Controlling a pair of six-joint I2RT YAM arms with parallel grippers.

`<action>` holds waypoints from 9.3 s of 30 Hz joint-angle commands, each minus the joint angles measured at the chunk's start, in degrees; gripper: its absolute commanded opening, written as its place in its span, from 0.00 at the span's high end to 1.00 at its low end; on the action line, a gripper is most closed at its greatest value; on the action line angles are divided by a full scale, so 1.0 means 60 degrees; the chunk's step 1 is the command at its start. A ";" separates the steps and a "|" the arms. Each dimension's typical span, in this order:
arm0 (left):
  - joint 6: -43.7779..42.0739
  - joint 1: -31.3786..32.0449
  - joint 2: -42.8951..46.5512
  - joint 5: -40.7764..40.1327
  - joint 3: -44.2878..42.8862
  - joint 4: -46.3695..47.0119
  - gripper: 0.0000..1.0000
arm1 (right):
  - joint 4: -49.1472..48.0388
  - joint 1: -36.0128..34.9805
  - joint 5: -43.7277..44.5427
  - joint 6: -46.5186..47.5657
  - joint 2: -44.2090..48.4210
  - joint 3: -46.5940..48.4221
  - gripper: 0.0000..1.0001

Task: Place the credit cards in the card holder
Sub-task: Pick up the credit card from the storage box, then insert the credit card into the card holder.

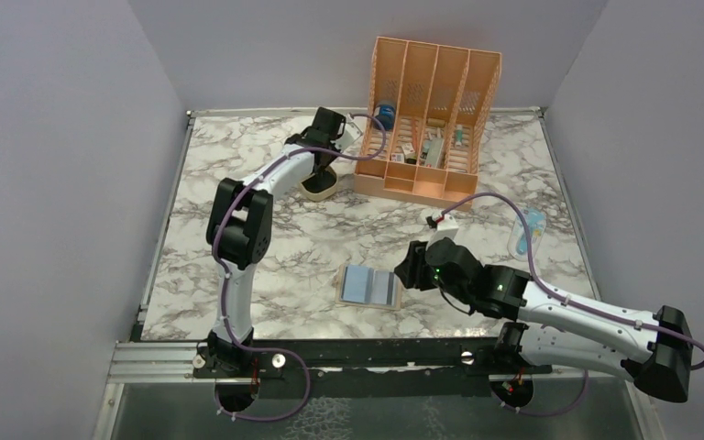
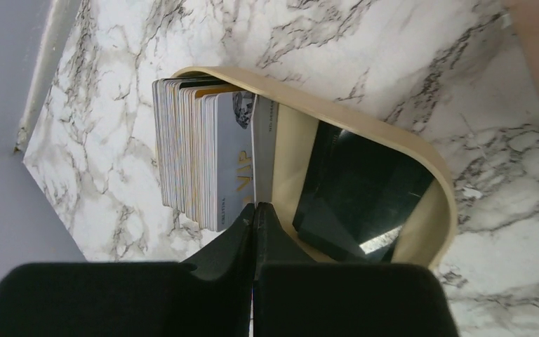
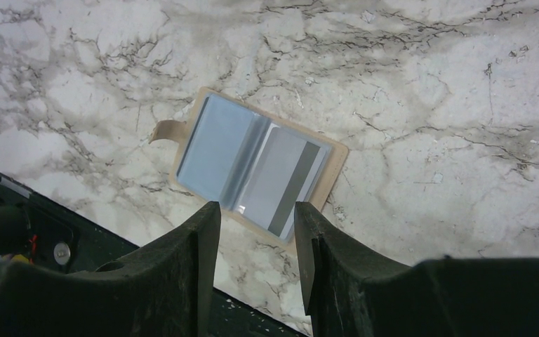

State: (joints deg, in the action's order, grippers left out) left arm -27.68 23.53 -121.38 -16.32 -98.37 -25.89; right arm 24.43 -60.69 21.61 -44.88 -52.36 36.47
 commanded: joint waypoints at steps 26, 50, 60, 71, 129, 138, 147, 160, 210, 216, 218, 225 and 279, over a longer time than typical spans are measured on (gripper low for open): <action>0.7049 0.0048 0.7378 0.6728 0.4597 -0.0071 1.00 | -0.2561 -0.0027 -0.2048 -0.0567 -0.0247 -0.0100 0.58; 1.4348 0.0074 1.1501 1.1901 1.1228 0.6976 1.00 | -0.4786 -0.0036 -0.2034 -0.3002 -0.0111 -0.0247 0.45; 1.4770 0.0065 1.1612 1.2182 1.1614 0.7472 1.00 | -0.5204 -0.0028 -0.2165 -0.2802 -0.0243 -0.0370 0.58; 1.5284 0.0069 1.1441 1.2036 1.1981 0.7959 0.86 | -0.5781 -0.0036 -0.2334 -0.2428 -0.0095 -0.0762 0.99; 1.1407 0.2360 0.7662 0.4800 1.1457 0.3452 0.83 | -0.7523 0.3976 -0.8333 -0.1454 -0.3832 -0.3178 0.99; 1.1610 0.2485 0.7754 0.4784 1.1920 0.3474 0.90 | -0.7757 0.4098 -0.8442 -0.1706 -0.4275 -0.3191 0.99; 1.1660 0.2546 0.7927 0.4741 1.2128 0.3480 0.90 | -0.8314 0.4246 -0.8718 -0.1908 -0.4657 -0.3284 0.99; 1.1689 0.2627 0.7880 0.4757 1.2116 0.3511 0.90 | -0.9327 0.4321 -0.9358 -0.2035 -0.5253 -0.3284 0.99; 1.2424 0.3009 0.8062 0.4492 1.2888 0.3799 0.90 | -0.9968 0.4592 -0.8075 -0.1626 -0.5150 -0.3814 0.99; 1.2613 0.3007 0.8263 0.4517 1.2974 0.3825 0.90 | -1.0130 0.4592 -0.8106 -0.1638 -0.5137 -0.3890 0.99; 1.2732 0.3027 0.8336 0.4548 1.3013 0.3888 0.90 | -1.0379 0.4592 -0.8143 -0.1709 -0.5227 -0.3993 0.99; 1.3118 0.3084 0.8584 0.4609 1.3256 0.4226 0.90 | -1.0875 0.4563 -0.8339 -0.1887 -0.5478 -0.4224 0.99; 1.3165 0.3286 0.8436 0.4550 1.3316 0.4693 0.91 | -0.5094 0.3316 -0.6506 -0.0162 -0.4397 -0.1791 0.58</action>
State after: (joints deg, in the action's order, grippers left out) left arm 51.81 42.78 -70.52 12.34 -19.94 5.34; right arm -6.11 -39.33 -19.59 -46.28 -76.75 24.43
